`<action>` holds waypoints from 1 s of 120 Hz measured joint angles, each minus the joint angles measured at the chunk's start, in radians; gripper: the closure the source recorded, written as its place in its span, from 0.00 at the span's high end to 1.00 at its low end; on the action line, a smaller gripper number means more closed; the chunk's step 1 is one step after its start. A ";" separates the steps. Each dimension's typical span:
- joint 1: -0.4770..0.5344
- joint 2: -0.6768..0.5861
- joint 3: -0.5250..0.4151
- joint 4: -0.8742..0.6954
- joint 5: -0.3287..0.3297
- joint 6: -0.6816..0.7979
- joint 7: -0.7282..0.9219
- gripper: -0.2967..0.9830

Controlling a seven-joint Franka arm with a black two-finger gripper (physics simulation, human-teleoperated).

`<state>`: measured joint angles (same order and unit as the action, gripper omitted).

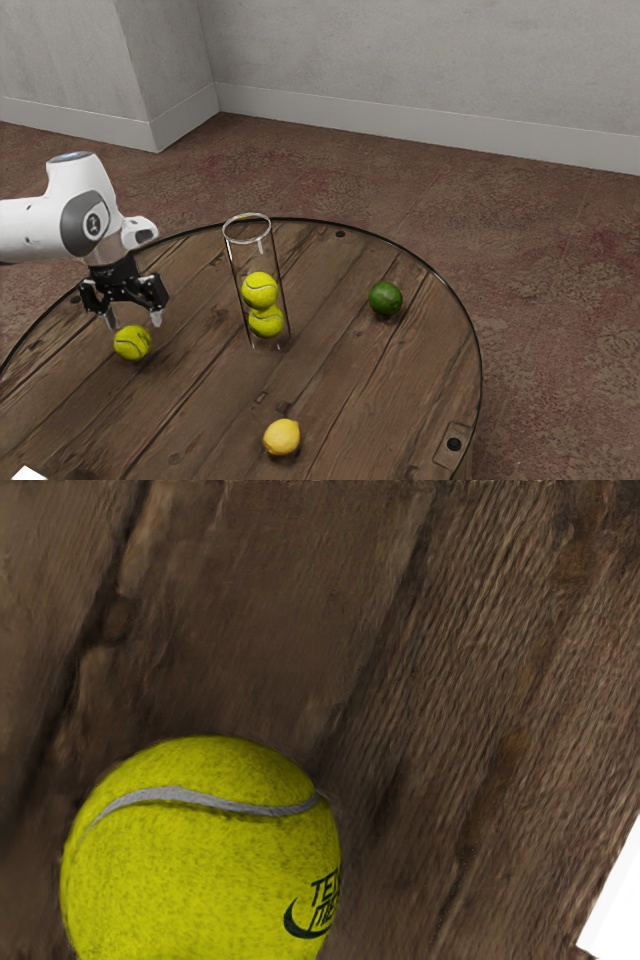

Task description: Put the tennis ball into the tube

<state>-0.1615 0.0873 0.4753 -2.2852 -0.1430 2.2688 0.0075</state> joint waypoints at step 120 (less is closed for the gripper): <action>0.049 0.149 -0.027 0.035 -0.053 0.067 0.033 0.50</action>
<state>-0.1126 0.2367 0.4480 -2.2507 -0.1962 2.3356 0.0408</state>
